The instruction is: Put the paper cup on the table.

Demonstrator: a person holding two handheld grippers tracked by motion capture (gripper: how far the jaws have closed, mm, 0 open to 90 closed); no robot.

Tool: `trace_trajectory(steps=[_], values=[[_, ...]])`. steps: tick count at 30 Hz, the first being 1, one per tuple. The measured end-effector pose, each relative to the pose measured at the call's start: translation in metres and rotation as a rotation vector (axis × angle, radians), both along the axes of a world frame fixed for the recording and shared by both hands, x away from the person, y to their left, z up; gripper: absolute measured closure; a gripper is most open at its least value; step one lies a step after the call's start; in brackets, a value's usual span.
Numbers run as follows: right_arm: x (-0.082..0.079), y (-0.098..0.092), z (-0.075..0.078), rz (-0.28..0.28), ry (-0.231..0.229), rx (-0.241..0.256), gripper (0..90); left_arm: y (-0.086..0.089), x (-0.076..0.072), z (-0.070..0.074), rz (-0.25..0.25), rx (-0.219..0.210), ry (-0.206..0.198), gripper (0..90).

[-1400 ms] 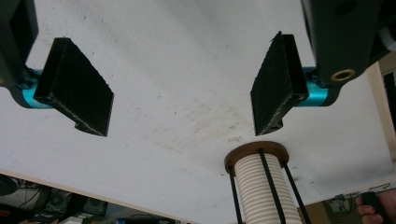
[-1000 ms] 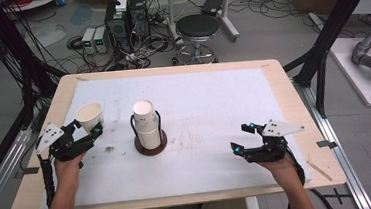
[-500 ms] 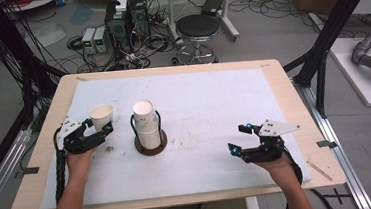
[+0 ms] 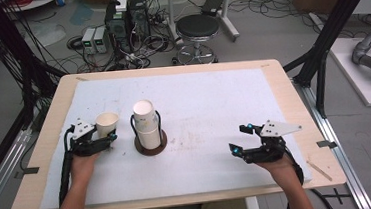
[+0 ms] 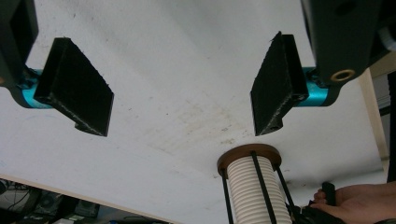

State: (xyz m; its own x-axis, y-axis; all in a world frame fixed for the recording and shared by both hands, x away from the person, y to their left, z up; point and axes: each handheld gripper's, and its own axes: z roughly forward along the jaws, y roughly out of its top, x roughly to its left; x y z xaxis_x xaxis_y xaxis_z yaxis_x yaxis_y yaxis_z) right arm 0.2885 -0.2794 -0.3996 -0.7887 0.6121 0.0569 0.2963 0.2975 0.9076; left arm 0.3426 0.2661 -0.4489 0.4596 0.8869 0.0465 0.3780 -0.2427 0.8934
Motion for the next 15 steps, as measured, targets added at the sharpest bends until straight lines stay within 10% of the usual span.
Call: trace_trajectory(steps=[15], values=[[-0.002,-0.001,0.001,0.003,0.003,-0.011,22.0,0.007,-0.014,-0.004,0.039,-0.024,0.055,23.8]])
